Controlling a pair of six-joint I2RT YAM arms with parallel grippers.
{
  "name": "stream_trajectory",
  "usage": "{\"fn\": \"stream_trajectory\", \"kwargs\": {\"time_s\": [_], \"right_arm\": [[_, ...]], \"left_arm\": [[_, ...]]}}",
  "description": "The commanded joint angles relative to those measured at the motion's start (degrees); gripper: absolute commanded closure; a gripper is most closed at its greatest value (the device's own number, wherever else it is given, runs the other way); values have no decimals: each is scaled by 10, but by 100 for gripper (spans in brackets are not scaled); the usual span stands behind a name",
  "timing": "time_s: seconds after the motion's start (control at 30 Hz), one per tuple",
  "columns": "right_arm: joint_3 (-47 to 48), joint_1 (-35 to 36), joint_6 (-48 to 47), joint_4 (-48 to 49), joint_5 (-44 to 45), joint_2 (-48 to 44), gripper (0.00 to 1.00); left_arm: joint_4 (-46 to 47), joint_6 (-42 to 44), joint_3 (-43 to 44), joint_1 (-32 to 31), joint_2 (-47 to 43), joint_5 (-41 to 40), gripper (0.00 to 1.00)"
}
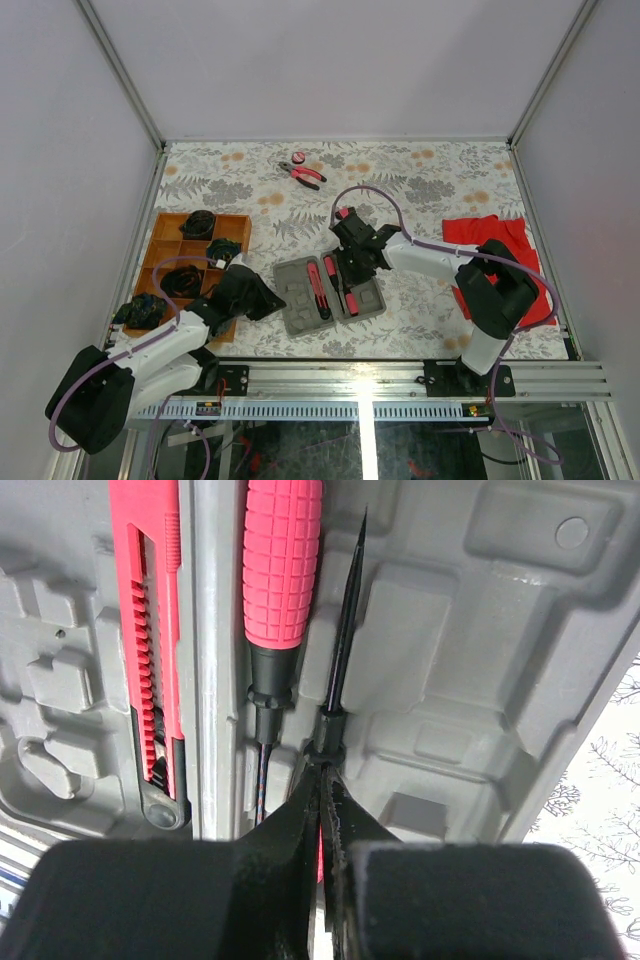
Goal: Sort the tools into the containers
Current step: Place the screwdriver in the storage box.
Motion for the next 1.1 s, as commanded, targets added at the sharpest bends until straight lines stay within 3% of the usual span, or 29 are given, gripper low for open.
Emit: {"fn": "stream_trajectory", "kwargs": {"time_s": [0.0, 0.13, 0.7, 0.93, 1.07], "right_arm": [[-39, 38, 8, -26, 10, 92, 100], [-43, 48, 12, -16, 11, 112, 100], [-51, 85, 20, 24, -16, 268, 100], [-56, 84, 22, 39, 5, 173, 99], [-41, 83, 21, 42, 36, 83, 83]], "left_arm": [[27, 8, 18, -6, 9, 9, 92], [30, 15, 25, -13, 31, 8, 100], [61, 19, 31, -35, 80, 6, 100], [37, 10, 30, -35, 55, -13, 100], [12, 6, 28, -35, 29, -30, 100]]}}
